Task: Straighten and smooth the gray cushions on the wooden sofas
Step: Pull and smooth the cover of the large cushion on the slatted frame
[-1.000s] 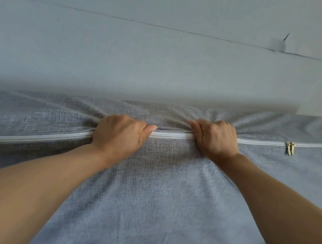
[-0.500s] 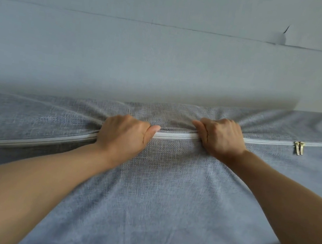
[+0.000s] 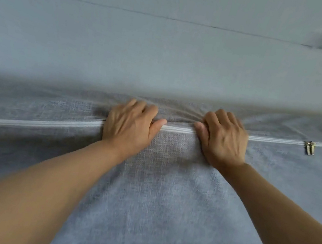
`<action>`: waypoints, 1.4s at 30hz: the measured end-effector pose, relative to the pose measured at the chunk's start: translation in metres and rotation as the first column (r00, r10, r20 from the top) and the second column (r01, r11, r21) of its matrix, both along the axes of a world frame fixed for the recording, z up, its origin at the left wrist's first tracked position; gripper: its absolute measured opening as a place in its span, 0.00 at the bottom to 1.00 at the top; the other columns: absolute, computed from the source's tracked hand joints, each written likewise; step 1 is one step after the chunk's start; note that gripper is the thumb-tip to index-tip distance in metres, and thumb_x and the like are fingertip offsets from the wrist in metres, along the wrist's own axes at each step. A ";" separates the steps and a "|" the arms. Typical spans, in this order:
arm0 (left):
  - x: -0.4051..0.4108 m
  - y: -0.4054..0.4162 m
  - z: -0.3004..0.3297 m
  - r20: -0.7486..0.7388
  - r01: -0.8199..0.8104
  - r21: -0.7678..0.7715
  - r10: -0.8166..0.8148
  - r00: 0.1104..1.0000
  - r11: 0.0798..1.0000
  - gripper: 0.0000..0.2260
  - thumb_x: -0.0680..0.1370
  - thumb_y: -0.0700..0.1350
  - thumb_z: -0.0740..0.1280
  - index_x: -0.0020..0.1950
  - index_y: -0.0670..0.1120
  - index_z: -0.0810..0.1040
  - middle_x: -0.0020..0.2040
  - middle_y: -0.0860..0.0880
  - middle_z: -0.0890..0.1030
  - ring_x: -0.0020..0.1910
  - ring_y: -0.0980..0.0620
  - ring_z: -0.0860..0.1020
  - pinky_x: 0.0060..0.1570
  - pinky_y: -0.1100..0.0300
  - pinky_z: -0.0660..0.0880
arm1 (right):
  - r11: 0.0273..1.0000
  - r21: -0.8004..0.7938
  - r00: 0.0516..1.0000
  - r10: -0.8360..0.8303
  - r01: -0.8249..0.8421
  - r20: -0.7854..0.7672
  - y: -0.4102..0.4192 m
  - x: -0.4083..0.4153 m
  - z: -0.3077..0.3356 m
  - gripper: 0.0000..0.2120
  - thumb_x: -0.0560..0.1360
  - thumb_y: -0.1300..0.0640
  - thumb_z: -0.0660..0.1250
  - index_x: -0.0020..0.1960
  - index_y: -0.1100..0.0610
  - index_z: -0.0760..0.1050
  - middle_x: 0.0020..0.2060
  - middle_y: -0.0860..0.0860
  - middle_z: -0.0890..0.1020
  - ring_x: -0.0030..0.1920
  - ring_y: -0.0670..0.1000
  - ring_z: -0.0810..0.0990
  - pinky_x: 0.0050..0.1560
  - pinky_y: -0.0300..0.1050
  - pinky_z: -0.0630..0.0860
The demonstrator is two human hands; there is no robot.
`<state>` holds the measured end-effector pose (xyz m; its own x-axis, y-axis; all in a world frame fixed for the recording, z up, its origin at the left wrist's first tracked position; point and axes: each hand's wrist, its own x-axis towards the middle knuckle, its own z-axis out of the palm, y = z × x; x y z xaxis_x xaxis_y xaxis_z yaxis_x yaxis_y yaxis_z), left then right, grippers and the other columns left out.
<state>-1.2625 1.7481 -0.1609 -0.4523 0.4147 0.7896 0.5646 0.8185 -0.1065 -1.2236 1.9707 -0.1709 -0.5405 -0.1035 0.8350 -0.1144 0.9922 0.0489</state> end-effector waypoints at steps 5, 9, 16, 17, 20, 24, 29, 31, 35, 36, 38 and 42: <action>-0.034 0.009 -0.035 0.148 -0.246 -0.024 0.246 0.958 0.969 0.23 0.76 0.60 0.53 0.61 0.48 0.74 0.58 0.43 0.76 0.57 0.41 0.72 0.58 0.39 0.60 | 0.997 0.018 0.985 -0.079 0.077 0.155 -0.017 -0.044 -0.034 0.32 0.77 0.34 0.50 0.63 0.58 0.73 0.59 0.57 0.76 0.62 0.61 0.72 0.65 0.59 0.65; -0.056 0.007 -0.062 0.163 -0.264 -0.068 0.272 0.949 0.962 0.30 0.76 0.63 0.52 0.74 0.50 0.62 0.71 0.45 0.68 0.71 0.42 0.63 0.64 0.32 0.51 | 0.993 -0.039 0.988 -0.106 0.111 0.115 -0.021 -0.075 -0.051 0.34 0.75 0.33 0.51 0.69 0.57 0.69 0.61 0.58 0.73 0.65 0.61 0.69 0.69 0.63 0.58; -0.060 0.007 -0.066 0.166 -0.263 -0.063 0.270 0.948 0.963 0.30 0.76 0.64 0.51 0.75 0.50 0.58 0.72 0.45 0.67 0.72 0.43 0.61 0.65 0.32 0.50 | 0.993 -0.052 0.994 -0.106 0.107 0.034 -0.022 -0.080 -0.059 0.35 0.75 0.34 0.51 0.68 0.58 0.69 0.60 0.59 0.74 0.64 0.61 0.70 0.69 0.62 0.57; -0.058 0.006 -0.064 0.173 -0.264 -0.068 0.271 0.947 0.962 0.31 0.76 0.64 0.51 0.75 0.50 0.58 0.72 0.45 0.67 0.72 0.43 0.61 0.65 0.32 0.50 | 0.993 -0.048 0.993 -0.106 0.108 0.044 -0.022 -0.079 -0.058 0.35 0.75 0.34 0.51 0.69 0.58 0.69 0.60 0.59 0.74 0.63 0.61 0.70 0.69 0.62 0.57; -0.054 0.000 -0.063 0.194 -0.204 -0.087 0.218 0.957 0.975 0.31 0.76 0.63 0.53 0.76 0.50 0.58 0.74 0.45 0.64 0.74 0.44 0.60 0.66 0.33 0.49 | 0.991 -0.046 0.988 -0.125 0.129 0.088 -0.023 -0.075 -0.054 0.35 0.76 0.34 0.51 0.70 0.58 0.68 0.62 0.60 0.73 0.65 0.62 0.69 0.70 0.63 0.57; -0.046 -0.023 -0.063 0.201 -0.081 -0.138 0.108 0.974 0.987 0.30 0.77 0.60 0.53 0.78 0.52 0.54 0.79 0.47 0.53 0.77 0.49 0.51 0.70 0.38 0.46 | 0.992 -0.089 0.986 -0.081 0.094 0.144 -0.040 -0.060 -0.053 0.34 0.77 0.37 0.51 0.76 0.56 0.60 0.72 0.62 0.63 0.73 0.62 0.58 0.73 0.60 0.46; -0.024 -0.054 -0.068 0.240 -0.127 -0.101 0.148 0.959 0.987 0.26 0.77 0.51 0.53 0.76 0.52 0.58 0.79 0.49 0.53 0.77 0.48 0.52 0.66 0.31 0.51 | 1.000 -0.001 0.977 -0.006 0.007 0.213 -0.067 -0.043 -0.058 0.36 0.75 0.38 0.55 0.77 0.54 0.54 0.76 0.61 0.54 0.75 0.60 0.51 0.73 0.56 0.39; -0.014 -0.069 -0.074 0.247 -0.178 -0.077 0.191 0.950 0.981 0.26 0.77 0.50 0.58 0.76 0.50 0.60 0.78 0.47 0.55 0.76 0.47 0.54 0.65 0.29 0.53 | 0.999 0.033 0.973 0.013 -0.021 0.229 -0.076 -0.038 -0.060 0.36 0.74 0.39 0.56 0.77 0.53 0.54 0.76 0.60 0.53 0.75 0.60 0.50 0.73 0.56 0.38; 0.003 -0.098 -0.087 0.267 -0.258 -0.133 0.285 0.920 0.957 0.35 0.72 0.49 0.69 0.76 0.49 0.59 0.78 0.46 0.54 0.76 0.46 0.54 0.66 0.33 0.48 | 0.988 0.106 0.963 0.083 -0.113 0.255 -0.102 -0.031 -0.063 0.38 0.72 0.44 0.67 0.77 0.54 0.57 0.76 0.61 0.52 0.75 0.61 0.49 0.74 0.58 0.39; 0.006 -0.104 -0.088 0.283 -0.277 -0.149 0.309 0.908 0.949 0.36 0.72 0.49 0.71 0.77 0.50 0.58 0.78 0.46 0.53 0.77 0.46 0.54 0.66 0.34 0.47 | 0.982 0.135 0.961 0.093 -0.132 0.262 -0.109 -0.030 -0.064 0.40 0.70 0.46 0.71 0.76 0.55 0.58 0.76 0.61 0.52 0.75 0.61 0.50 0.74 0.59 0.40; 0.014 -0.118 -0.092 0.331 -0.332 -0.161 0.368 0.869 0.929 0.38 0.71 0.48 0.72 0.77 0.50 0.56 0.79 0.47 0.51 0.77 0.46 0.51 0.67 0.33 0.47 | 0.965 0.195 0.955 0.120 -0.177 0.272 -0.128 -0.030 -0.068 0.42 0.67 0.51 0.75 0.76 0.56 0.60 0.76 0.61 0.53 0.76 0.61 0.50 0.74 0.60 0.42; 0.027 -0.145 -0.102 0.420 -0.421 -0.128 0.433 0.797 0.898 0.41 0.72 0.46 0.71 0.79 0.52 0.51 0.79 0.48 0.44 0.77 0.47 0.45 0.68 0.34 0.45 | 0.933 0.270 0.945 0.158 -0.238 0.286 -0.170 -0.033 -0.079 0.42 0.65 0.57 0.76 0.75 0.56 0.62 0.76 0.62 0.54 0.76 0.61 0.50 0.73 0.58 0.38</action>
<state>-1.2350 1.6031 -0.2624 -0.8766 0.1174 0.4666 0.1519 0.9877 0.0369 -1.2564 1.8006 -0.2504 -0.6734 -0.4519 0.5851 -0.3550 0.8919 0.2803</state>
